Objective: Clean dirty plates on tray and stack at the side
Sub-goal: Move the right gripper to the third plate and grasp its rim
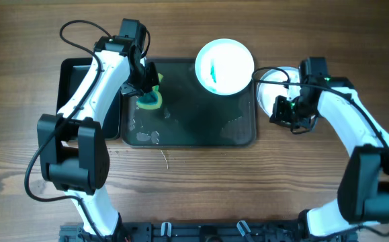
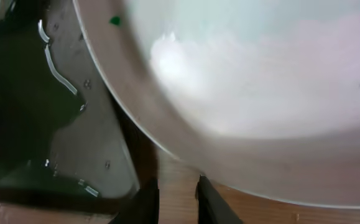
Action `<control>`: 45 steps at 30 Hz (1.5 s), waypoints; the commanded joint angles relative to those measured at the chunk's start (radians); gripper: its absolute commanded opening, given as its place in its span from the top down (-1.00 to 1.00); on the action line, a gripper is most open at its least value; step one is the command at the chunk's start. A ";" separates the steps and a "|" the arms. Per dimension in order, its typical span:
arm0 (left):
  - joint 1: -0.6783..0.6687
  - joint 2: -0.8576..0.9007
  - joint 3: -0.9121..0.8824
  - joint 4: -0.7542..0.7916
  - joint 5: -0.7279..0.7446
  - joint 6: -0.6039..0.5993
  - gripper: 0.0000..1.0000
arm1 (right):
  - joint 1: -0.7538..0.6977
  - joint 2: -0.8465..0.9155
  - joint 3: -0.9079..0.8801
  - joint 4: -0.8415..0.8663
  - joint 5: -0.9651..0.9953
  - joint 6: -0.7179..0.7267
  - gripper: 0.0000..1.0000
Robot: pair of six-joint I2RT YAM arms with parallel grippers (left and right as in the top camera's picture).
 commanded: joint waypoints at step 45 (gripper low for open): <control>-0.002 -0.145 0.161 -0.110 -0.049 0.120 0.92 | 0.233 0.310 0.232 0.351 0.161 0.455 0.56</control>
